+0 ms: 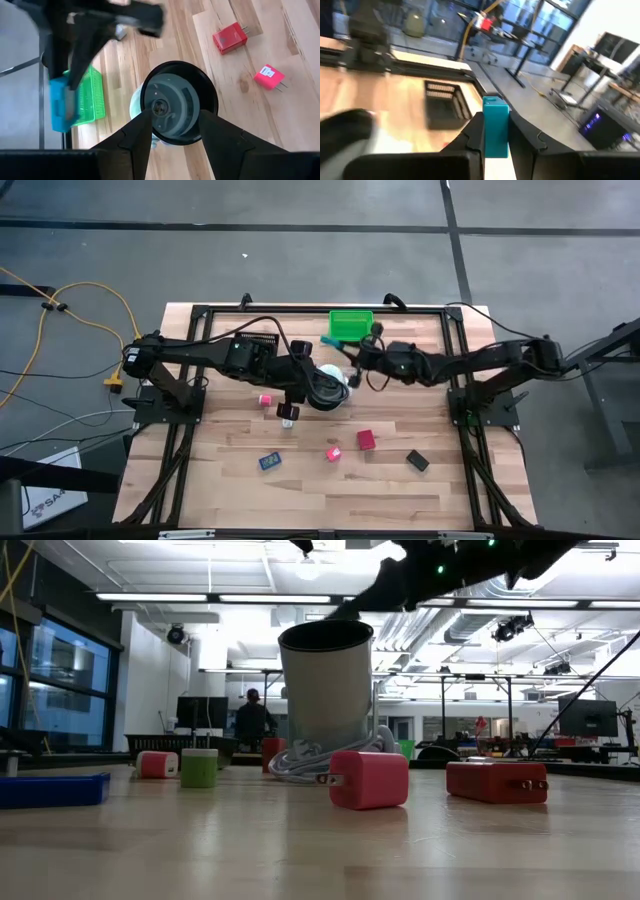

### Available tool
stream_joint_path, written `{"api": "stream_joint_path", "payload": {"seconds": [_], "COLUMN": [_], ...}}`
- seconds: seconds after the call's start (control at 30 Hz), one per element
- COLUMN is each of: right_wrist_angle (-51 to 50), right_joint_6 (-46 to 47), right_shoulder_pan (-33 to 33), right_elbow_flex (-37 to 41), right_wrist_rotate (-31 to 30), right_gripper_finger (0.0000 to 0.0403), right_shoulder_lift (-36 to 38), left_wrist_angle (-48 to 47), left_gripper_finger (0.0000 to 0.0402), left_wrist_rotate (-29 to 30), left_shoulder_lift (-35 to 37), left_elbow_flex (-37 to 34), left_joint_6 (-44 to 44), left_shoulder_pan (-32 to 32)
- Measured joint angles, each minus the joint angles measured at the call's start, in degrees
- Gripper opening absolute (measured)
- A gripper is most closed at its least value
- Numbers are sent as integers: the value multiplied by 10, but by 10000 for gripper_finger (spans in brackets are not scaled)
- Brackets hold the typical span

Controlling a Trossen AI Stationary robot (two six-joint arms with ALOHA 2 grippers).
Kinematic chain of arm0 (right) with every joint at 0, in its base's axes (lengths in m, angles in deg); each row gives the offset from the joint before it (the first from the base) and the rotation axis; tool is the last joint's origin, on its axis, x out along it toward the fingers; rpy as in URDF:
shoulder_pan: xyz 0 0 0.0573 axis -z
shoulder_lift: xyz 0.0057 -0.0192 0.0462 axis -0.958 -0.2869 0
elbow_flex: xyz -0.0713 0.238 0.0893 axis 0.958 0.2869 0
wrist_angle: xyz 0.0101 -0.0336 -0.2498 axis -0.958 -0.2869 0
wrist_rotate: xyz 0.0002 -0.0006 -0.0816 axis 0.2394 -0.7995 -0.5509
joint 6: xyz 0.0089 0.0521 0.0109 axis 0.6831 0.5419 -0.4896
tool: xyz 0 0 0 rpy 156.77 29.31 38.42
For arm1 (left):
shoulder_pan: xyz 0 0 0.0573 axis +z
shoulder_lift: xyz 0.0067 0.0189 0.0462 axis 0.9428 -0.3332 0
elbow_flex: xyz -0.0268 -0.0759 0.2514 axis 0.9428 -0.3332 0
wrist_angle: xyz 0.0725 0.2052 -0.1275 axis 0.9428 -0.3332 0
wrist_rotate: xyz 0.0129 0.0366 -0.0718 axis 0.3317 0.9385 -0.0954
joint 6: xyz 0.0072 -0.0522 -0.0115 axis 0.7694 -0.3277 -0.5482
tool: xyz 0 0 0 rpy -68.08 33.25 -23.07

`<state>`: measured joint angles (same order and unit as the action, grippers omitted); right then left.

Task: Pick & Place Office items
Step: Put the light blue digital timer into the green bin

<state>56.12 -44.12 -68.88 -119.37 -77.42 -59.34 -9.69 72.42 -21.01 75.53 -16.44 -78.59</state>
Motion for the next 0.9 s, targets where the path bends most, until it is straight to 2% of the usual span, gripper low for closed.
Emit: {"api": "stream_joint_path", "payload": {"seconds": [0.3, 0.57, 0.8, 0.9], "right_wrist_angle": [-75, -114, -125, -126], "right_joint_6": [63, 138, 150, 128], "right_shoulder_pan": [136, 253, 309, 314], "right_elbow_flex": [-1, -1, -1, -1], "right_wrist_rotate": [113, 248, 310, 311], "right_gripper_finger": [45, 45, 45, 45], "right_shoulder_lift": [0, 0, 0, 0], "left_wrist_angle": [0, 2, 2, 3], "left_gripper_finger": [156, 156, 156, 156], "left_wrist_rotate": [0, 0, 0, 0], "left_shoulder_lift": [0, 0, 0, 0], "left_elbow_flex": [0, 0, 0, 0], "left_joint_6": [15, 14, 14, 13], "left_shoulder_pan": [0, 1, 1, 1]}}
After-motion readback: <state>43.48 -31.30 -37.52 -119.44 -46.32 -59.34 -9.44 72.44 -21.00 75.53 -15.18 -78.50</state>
